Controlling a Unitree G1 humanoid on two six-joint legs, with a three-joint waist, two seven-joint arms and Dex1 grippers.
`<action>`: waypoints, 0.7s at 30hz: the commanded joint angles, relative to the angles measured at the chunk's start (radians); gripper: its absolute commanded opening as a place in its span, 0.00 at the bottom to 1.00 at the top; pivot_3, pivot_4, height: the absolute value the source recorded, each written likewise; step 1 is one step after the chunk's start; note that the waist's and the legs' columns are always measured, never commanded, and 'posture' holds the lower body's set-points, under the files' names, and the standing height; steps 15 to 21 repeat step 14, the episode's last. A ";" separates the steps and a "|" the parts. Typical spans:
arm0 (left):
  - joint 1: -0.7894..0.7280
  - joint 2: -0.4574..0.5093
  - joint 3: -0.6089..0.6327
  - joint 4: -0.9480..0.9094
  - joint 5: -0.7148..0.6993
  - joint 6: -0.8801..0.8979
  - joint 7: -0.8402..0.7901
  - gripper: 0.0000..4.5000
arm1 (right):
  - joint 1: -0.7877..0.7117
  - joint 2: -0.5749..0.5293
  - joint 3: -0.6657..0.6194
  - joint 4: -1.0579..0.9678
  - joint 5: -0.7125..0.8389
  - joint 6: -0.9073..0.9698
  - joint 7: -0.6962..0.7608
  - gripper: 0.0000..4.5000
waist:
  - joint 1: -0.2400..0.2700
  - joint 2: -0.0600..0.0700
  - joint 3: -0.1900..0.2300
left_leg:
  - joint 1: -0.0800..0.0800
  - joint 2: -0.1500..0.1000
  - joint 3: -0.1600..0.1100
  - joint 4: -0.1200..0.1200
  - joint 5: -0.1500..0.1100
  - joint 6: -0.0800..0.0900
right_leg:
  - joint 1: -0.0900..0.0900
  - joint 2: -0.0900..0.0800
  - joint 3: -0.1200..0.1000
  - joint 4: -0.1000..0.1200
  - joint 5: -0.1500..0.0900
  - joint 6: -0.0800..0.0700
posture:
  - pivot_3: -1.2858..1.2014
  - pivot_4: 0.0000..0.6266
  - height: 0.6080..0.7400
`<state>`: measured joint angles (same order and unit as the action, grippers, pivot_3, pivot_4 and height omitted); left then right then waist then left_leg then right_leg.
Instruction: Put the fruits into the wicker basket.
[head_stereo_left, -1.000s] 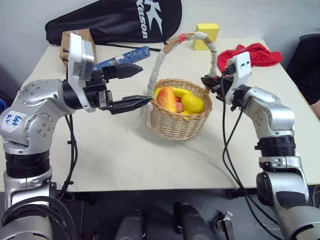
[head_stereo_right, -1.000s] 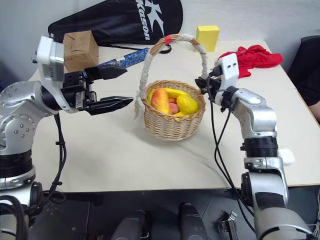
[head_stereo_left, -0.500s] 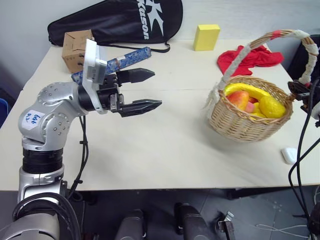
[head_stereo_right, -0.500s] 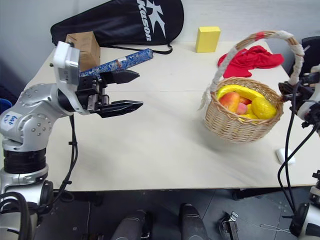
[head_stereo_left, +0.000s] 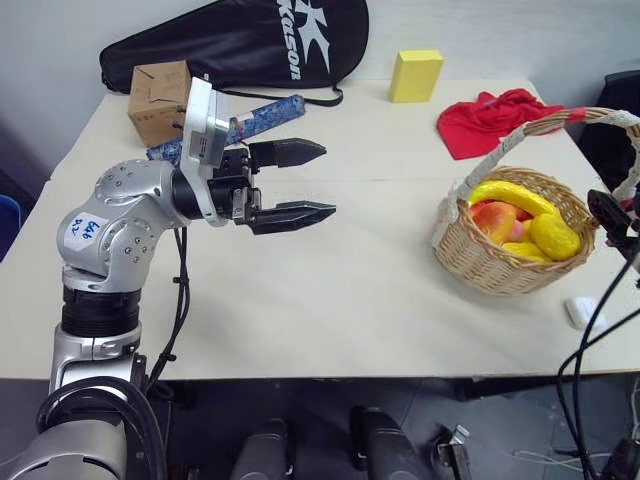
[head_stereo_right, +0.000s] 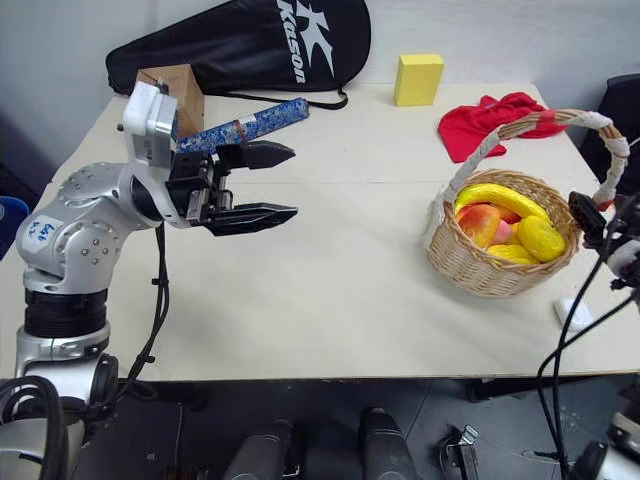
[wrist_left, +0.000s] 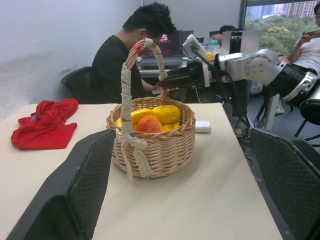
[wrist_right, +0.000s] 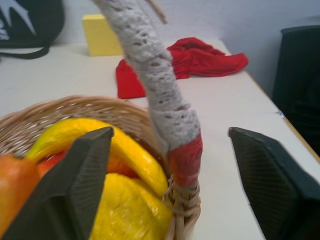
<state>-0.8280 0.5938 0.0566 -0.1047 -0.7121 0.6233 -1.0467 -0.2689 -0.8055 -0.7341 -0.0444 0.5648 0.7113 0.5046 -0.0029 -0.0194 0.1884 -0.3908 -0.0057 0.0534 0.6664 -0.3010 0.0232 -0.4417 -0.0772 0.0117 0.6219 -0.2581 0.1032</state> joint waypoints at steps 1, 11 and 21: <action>-0.018 0.002 0.006 -0.003 0.005 -0.025 -0.018 1.00 | 0.124 -0.149 -0.161 -0.058 0.063 0.091 0.150 0.99 | 0.007 0.000 0.000 | 0.000 0.000 0.000 0.000 0.000 0.000 | 0.000 0.000 -0.001 -0.001 0.000 0.000 | 0.52 0.24 1.00; -0.023 0.009 0.004 0.059 0.032 -0.040 -0.063 1.00 | 0.482 -0.418 -0.526 0.109 0.123 0.258 0.671 0.99 | -0.004 -0.001 0.000 | 0.014 0.002 -0.002 -0.001 -0.005 0.003 | 0.019 0.003 -0.002 -0.012 0.000 0.000 | 0.52 0.24 1.00; -0.005 0.007 -0.005 0.053 0.053 -0.063 -0.060 1.00 | 0.506 -0.416 -0.522 0.112 0.122 0.246 0.726 0.99 | -0.003 -0.001 0.000 | 0.015 0.002 -0.003 -0.002 -0.005 0.002 | 0.020 0.004 -0.002 -0.012 0.000 0.000 | 0.52 0.24 1.00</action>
